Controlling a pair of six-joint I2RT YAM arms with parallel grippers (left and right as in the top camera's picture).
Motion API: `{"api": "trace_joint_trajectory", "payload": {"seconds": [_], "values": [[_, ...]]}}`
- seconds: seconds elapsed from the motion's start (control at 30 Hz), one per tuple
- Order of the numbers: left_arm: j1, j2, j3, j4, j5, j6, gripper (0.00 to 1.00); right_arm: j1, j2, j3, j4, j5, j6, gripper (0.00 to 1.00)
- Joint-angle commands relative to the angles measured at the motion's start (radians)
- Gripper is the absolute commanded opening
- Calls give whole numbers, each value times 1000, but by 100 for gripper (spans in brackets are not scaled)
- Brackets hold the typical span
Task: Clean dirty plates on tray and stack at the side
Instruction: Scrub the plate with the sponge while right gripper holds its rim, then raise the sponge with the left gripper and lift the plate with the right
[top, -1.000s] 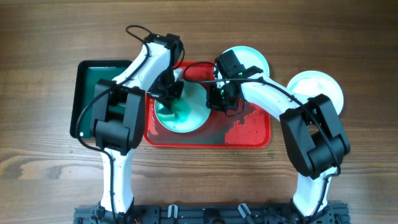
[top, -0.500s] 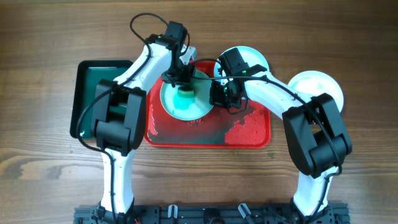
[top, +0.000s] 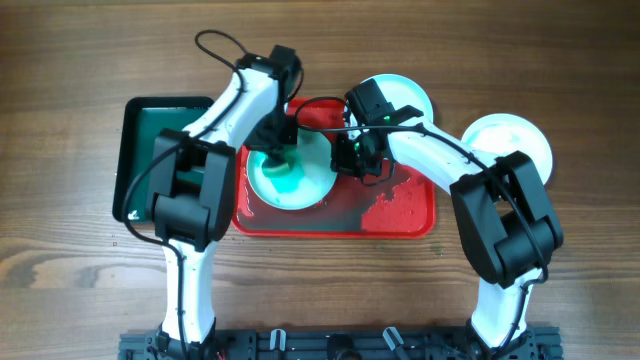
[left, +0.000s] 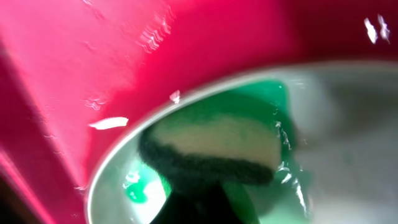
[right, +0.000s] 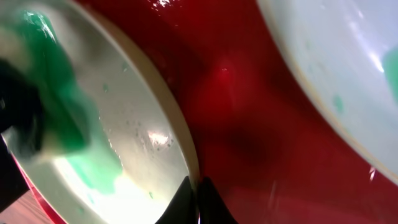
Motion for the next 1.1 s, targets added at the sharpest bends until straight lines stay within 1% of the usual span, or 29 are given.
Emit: {"api": "trace_joint_trajectory", "payload": {"seconds": [0.0,0.07,0.2,0.27,0.33,0.37,0.4,0.47,0.53,0.63,0.7,0.73,0.77,0.8,0.87,0.93,1.0,1.03,1.07], "values": [[4,40,-20,-75,465,342,4,-3,8,11,2,-11,-10,4],[2,40,-19,-75,498,377,4,-3,8,11,3,-11,-10,4],[-3,40,-19,-21,504,379,4,-3,8,11,3,-12,-10,4],[-3,40,-19,65,499,378,4,-3,8,11,4,-11,-9,4],[-3,40,-19,147,453,367,4,-3,8,11,3,-12,-10,4],[-3,40,-19,203,376,314,4,-3,8,11,3,-12,-10,4],[-3,40,-19,251,269,249,4,-3,8,11,3,-11,-10,4],[-3,40,-19,304,2,153,4,-3,8,11,3,-11,-10,4],[-3,40,-19,318,-288,65,4,-3,8,11,3,-11,-10,4],[0,40,-19,275,-544,-53,4,-3,8,11,3,-11,-10,4],[2,40,-19,226,-600,-137,4,-3,8,11,4,-11,-10,4],[1,40,-20,181,-595,-182,4,-3,8,11,4,-11,-10,4],[1,40,-20,144,-573,-203,4,-3,8,11,4,-11,-10,4],[-1,40,-20,115,-530,-202,4,-3,8,11,4,-11,-10,4],[-2,40,-20,52,-399,-174,4,-3,8,11,4,-11,-10,4],[-2,40,-20,-20,-194,-50,4,-3,8,11,4,-12,-10,4],[-2,40,-20,-84,-4,108,4,-3,8,11,6,-12,-10,4],[-2,40,-20,-117,111,211,4,-3,8,11,8,-12,-10,4],[-2,40,-19,-159,257,332,4,-3,8,11,8,-12,-10,4]]}}
